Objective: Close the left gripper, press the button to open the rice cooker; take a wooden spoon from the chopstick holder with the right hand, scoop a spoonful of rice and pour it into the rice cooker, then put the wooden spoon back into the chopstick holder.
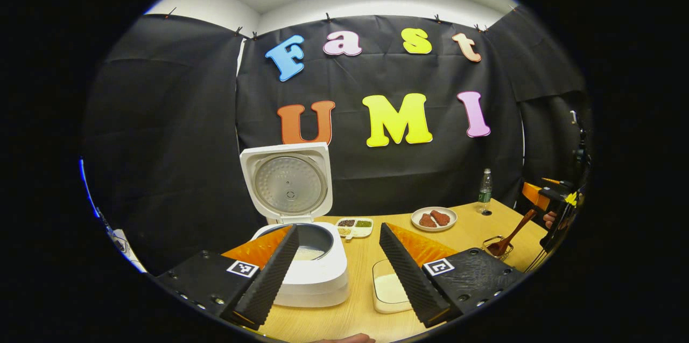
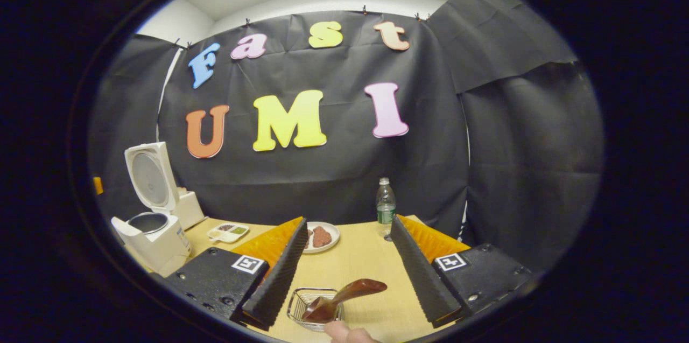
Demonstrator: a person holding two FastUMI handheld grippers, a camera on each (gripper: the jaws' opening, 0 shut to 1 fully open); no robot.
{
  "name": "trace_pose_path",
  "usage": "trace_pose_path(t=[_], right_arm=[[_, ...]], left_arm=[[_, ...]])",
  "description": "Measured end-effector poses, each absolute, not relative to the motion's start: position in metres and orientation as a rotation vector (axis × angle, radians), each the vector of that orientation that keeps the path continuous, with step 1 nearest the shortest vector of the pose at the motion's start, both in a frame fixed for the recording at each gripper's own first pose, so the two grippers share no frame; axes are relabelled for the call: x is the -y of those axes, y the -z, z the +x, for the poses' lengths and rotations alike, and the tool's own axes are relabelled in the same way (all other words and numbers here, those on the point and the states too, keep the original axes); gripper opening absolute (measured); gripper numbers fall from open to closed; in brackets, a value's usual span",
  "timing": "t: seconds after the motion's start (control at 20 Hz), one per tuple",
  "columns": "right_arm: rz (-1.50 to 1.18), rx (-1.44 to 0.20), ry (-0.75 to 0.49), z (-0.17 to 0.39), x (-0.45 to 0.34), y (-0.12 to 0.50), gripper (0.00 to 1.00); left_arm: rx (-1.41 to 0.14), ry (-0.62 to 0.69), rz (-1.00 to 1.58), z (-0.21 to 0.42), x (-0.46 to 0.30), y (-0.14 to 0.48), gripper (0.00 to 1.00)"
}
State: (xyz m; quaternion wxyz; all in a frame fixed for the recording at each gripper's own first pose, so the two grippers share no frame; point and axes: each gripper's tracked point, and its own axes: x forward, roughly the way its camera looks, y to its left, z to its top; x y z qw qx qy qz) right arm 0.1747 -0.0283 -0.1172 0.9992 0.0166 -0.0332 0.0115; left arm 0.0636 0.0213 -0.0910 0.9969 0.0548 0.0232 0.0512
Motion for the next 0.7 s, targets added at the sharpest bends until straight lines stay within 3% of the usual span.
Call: trace_pose_path(t=[0.15,0.2,0.4,0.65,0.7], right_arm=[[0.003,0.058,-0.026,0.149,0.028,0.110,0.96],[-0.012,0.051,-0.029,0.139,0.027,0.108,1.00],[-0.022,0.050,-0.033,0.107,0.029,0.088,0.96],[0.027,0.066,-0.050,0.080,0.031,0.066,1.00],[0.025,0.074,-0.052,0.078,0.032,0.063,0.96]], left_arm=[[-0.040,-0.094,0.090,0.073,-0.025,0.078,0.96],[-0.038,-0.092,0.093,0.075,-0.026,0.073,0.95],[0.007,-0.105,0.096,0.091,-0.042,0.042,0.95],[0.039,-0.121,0.109,0.122,-0.067,0.000,0.96],[0.051,-0.134,0.108,0.129,-0.076,-0.011,0.95]])
